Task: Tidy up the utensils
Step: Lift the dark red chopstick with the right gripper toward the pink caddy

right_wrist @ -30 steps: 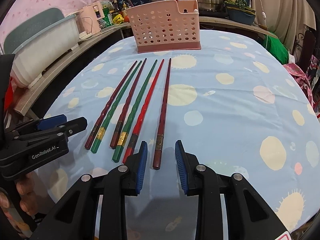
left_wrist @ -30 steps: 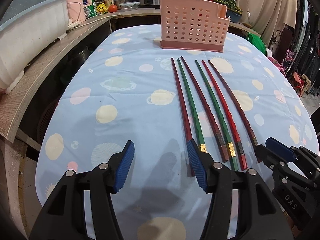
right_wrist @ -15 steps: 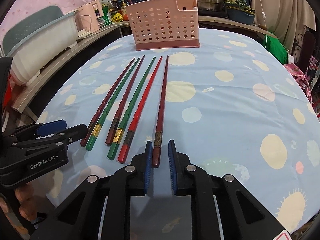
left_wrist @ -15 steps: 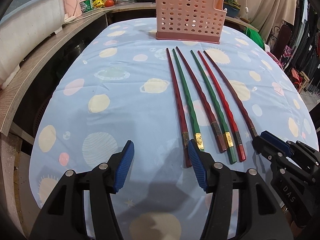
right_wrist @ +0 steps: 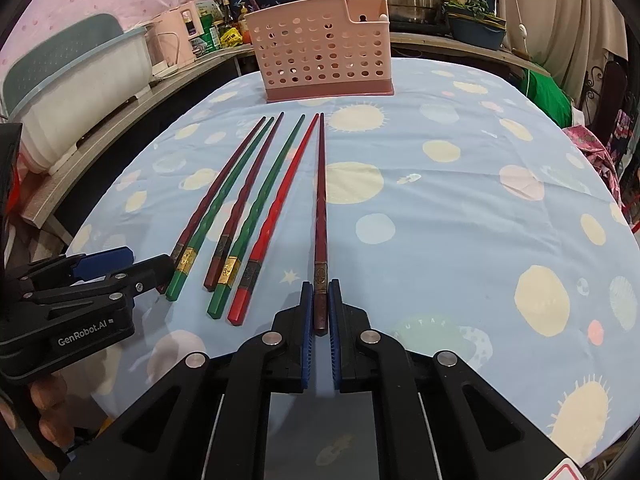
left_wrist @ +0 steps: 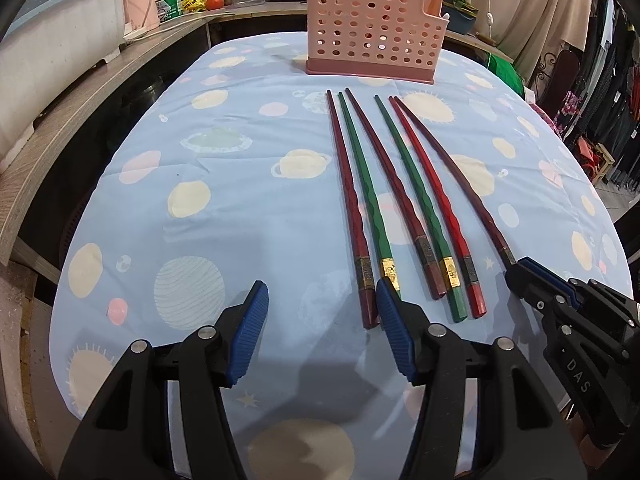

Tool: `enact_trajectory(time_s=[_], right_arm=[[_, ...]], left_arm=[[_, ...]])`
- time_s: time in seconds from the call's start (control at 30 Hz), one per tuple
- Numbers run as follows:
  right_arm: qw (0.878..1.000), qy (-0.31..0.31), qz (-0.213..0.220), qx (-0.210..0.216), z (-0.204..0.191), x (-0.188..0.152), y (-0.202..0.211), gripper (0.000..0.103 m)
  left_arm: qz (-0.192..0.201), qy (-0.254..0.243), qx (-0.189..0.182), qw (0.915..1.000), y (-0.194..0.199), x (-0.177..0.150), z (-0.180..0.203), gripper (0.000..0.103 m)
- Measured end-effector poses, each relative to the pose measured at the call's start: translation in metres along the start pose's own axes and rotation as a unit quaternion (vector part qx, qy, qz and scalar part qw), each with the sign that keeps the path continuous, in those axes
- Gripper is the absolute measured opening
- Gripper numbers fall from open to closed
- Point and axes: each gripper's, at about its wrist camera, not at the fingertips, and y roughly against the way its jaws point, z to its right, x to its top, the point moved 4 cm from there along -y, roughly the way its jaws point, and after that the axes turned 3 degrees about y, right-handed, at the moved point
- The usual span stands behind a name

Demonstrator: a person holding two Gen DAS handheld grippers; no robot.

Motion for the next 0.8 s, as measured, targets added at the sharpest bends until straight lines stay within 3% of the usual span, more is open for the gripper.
enact_trajectory(time_s=[0.33,0.7,0.8], right_arm=[[1.000,0.000,0.000,0.001,0.0003,-0.0002,0.0000,0.007],[1.000,0.000,0.000,0.001,0.0006,-0.0005,0.0000,0.007],[1.000,-0.001,0.000,0.002,0.0007,-0.0005,0.0000,0.007]], left_arm=[[0.003,-0.006,0.012,0.9999,-0.0012,-0.0022,0.0012,0.049],[-0.002,-0.010,-0.013,0.9999,0.0006,-0.0021,0.0058,0.011],[-0.003,-0.010,-0.018,0.9998,0.0006,-0.0022,0.0064,0.007]])
